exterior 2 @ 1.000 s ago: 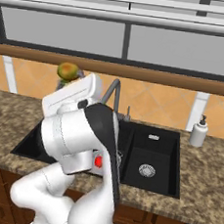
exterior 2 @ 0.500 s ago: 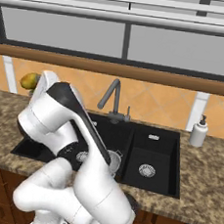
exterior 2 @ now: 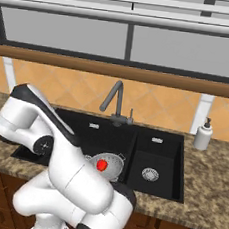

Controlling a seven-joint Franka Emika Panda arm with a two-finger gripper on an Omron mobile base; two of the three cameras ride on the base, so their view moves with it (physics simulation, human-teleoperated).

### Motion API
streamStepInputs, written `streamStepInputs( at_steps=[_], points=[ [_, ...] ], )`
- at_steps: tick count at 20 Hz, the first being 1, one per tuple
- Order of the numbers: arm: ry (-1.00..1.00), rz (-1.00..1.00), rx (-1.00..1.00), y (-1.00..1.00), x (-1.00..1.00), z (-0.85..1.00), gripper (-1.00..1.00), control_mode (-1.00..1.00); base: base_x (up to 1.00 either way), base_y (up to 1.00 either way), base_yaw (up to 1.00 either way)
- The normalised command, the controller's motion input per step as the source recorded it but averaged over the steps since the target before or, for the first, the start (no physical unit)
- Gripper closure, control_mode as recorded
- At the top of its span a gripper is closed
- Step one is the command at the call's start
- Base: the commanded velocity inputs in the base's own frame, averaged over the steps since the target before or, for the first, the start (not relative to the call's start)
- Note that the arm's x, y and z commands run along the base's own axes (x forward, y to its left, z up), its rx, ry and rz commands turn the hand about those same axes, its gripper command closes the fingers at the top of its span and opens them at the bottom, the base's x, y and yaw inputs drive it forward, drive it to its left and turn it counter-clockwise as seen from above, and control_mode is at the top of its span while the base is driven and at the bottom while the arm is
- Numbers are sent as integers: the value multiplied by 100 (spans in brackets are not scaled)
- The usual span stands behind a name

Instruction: Put the colander in the sink, put the mango, apple in the colander, and turn on the sink faucet and pour water over the colander.

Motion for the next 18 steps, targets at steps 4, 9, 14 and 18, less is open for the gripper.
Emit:
streamStepInputs(
  at_steps=[4,9,14,18],
  points=[
    [35,-32,-74,-62,40,23,100,-100,0,0,0],
    [37,-33,-65,-93,37,34,100,-100,0,0,0],
    [42,-31,-53,-100,46,56,100,-100,0,0,0],
    [47,-29,-51,-97,59,81,100,-100,0,0,0]
  ],
)
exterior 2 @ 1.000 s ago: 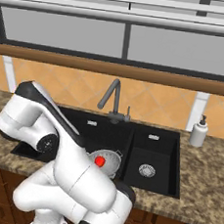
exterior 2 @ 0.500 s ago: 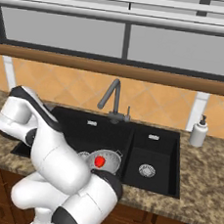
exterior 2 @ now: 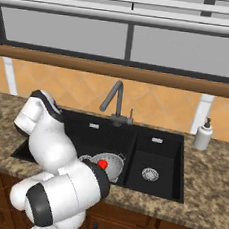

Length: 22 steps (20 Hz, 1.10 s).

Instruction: Put the colander in the sink, put the mango, apple in the colander, and turn on the sink faucet and pour water over the colander.

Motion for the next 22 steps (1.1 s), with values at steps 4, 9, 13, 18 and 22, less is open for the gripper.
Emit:
streamStepInputs(
  at_steps=[4,9,13,18,22],
  points=[
    [51,-27,-49,-88,57,71,100,-100,0,0,0],
    [53,-33,-57,-59,29,30,100,-100,0,0,0],
    [54,-32,-55,-78,18,32,100,-100,0,0,0],
    [56,-29,-47,-88,32,54,100,-100,0,0,0],
    [49,-12,-30,-27,82,56,100,-100,0,0,0]
  ],
)
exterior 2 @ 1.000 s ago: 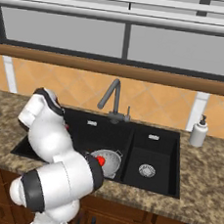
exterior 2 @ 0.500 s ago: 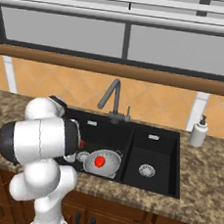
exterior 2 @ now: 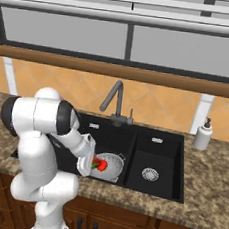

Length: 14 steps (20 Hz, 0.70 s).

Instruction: Put the colander in the sink, put the mango, apple in the colander, and turn on the sink faucet and pour water over the colander.

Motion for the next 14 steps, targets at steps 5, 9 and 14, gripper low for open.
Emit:
streamStepInputs(
  at_steps=[5,9,14],
  points=[
    [24,0,-10,-5,100,56,100,-100,0,0,0],
    [17,0,-4,-27,81,20,100,-100,0,0,0],
    [16,0,-3,-19,66,0,100,-100,0,0,0]
  ],
)
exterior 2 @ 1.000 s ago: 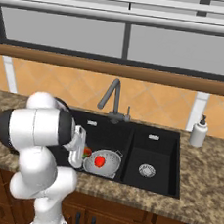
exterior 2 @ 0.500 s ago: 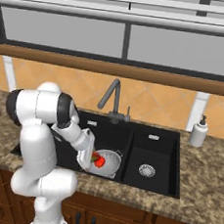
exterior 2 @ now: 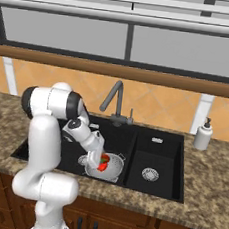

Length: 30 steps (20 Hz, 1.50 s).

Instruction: Put the colander in the sink, put the mango, apple in the colander, and turn on the sink faucet and pour water over the colander.

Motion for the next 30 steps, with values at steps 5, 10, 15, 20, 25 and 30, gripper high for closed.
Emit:
streamStepInputs(
  at_steps=[5,10,15,20,25,30],
  points=[
    [8,0,-2,-3,60,-13,100,-100,0,0,0],
    [-1,0,0,-24,15,-41,100,-100,0,0,0],
    [0,0,0,-32,-9,-57,100,-100,0,0,0],
    [-6,0,-2,-2,-50,-9,-100,-100,0,0,0],
    [-1,0,-4,23,-51,9,-100,-100,0,0,0],
    [0,0,-8,35,-9,64,-100,-100,0,0,0]
  ],
)
